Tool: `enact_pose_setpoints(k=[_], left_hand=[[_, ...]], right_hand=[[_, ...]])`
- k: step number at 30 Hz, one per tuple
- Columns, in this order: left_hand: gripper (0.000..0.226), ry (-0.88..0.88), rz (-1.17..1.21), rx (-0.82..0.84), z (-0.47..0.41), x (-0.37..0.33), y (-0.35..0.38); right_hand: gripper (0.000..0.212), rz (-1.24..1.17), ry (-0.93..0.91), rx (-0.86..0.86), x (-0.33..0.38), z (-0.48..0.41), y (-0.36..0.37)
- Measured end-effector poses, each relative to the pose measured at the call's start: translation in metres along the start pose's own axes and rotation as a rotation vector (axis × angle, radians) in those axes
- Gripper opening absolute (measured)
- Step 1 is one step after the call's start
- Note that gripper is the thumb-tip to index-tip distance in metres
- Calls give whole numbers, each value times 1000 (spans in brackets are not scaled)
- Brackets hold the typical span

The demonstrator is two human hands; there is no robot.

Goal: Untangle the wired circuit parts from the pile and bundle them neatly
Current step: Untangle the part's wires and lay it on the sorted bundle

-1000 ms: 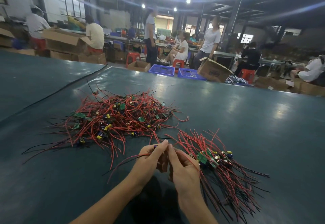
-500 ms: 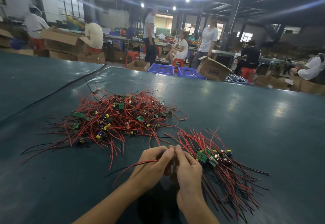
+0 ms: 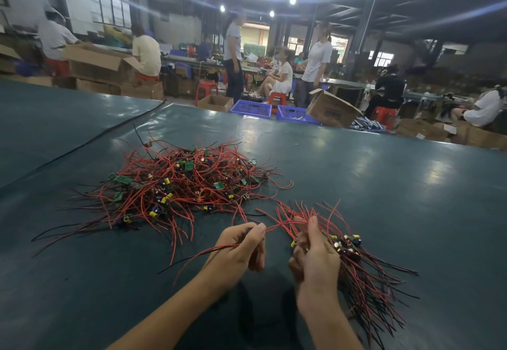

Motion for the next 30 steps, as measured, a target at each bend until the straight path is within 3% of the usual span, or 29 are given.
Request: enact_pose_setpoints(k=[5,10,17,22,25,30], left_hand=[[51,4,13,49,0,2,5],[43,-28,-26,97,2,4,8],[42,7,-43,-5,-2,-10,-6],[39,-9,67,-72,-3,-7,-14],[38,-32,139,-71,-5,-5,-18],[32,-113,223,124,0,2,1]], right_hand=[[37,223,-150,304,-2,30,40],[37,269,-201,218,6,22,30],[38,88,-156,48,24,-9,-7],[51,128,-244,66,26,-3,-2],[57,122,-225,155,24,6,7],[80,411,-279,522,4,33,43]])
Point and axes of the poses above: each hand's wrist, its own z-axis away from the middle knuckle, its own y-axis out of the palm, x = y × z, the point moved 8 cm from there along -z, towards the middle knuckle, and after that the axes turned 2 degrees about -y, right-handed, at the moved point
